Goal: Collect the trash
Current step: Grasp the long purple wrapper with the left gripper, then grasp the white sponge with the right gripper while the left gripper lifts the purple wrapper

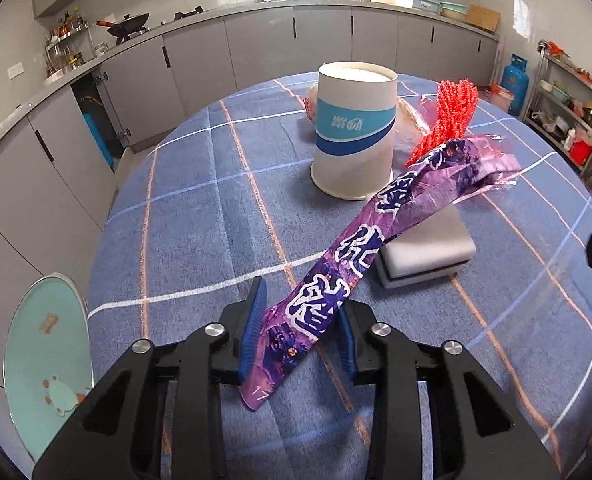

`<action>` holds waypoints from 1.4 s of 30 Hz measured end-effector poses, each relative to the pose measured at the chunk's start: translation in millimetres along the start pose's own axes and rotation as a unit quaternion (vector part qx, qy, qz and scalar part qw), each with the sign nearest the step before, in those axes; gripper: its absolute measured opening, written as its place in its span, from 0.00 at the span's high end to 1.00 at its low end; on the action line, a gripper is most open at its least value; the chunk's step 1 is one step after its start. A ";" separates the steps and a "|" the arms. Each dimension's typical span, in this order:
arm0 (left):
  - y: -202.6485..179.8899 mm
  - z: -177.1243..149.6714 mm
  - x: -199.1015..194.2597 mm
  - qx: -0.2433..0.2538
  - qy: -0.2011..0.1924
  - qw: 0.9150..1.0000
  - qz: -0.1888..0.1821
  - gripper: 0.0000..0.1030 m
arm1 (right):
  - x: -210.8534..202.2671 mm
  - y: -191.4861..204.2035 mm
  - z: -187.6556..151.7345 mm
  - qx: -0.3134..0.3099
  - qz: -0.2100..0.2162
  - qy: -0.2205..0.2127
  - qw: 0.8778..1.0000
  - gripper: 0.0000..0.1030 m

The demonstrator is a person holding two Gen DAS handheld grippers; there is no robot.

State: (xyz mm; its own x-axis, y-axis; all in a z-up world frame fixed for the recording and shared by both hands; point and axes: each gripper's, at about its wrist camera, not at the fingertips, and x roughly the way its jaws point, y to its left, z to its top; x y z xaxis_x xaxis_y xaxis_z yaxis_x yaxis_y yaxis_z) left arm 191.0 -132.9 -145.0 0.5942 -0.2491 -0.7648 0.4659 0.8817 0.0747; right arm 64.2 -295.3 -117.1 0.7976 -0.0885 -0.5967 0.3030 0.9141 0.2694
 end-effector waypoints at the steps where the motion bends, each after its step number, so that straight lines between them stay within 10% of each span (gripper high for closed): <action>1: 1.2 -1.3 -3.1 -0.004 -0.003 1.000 -0.002 0.73 | 0.9 0.7 -0.3 -0.001 0.000 0.001 1.000 0.06; 27: 58.1 -27.1 -26.9 -0.117 0.000 0.993 0.021 0.85 | 44.3 64.2 12.7 -0.044 0.022 0.050 0.998 0.19; 31: 59.8 -24.3 -28.5 -0.116 -0.005 0.993 0.026 0.50 | 60.5 76.0 14.1 -0.048 0.026 0.070 0.996 0.19; 42: 60.1 -23.0 -16.6 -0.109 0.004 0.994 0.029 0.51 | 98.3 90.6 9.7 -0.058 0.026 0.125 0.990 0.45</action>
State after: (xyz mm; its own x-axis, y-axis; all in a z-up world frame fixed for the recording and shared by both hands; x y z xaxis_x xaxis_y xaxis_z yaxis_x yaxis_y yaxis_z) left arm 194.1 -66.5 -142.6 0.6099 -0.1933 -0.7685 0.2771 0.9606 -0.0217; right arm 175.1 -225.1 -144.0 0.6514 0.0468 -0.7573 0.1919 0.9555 0.2241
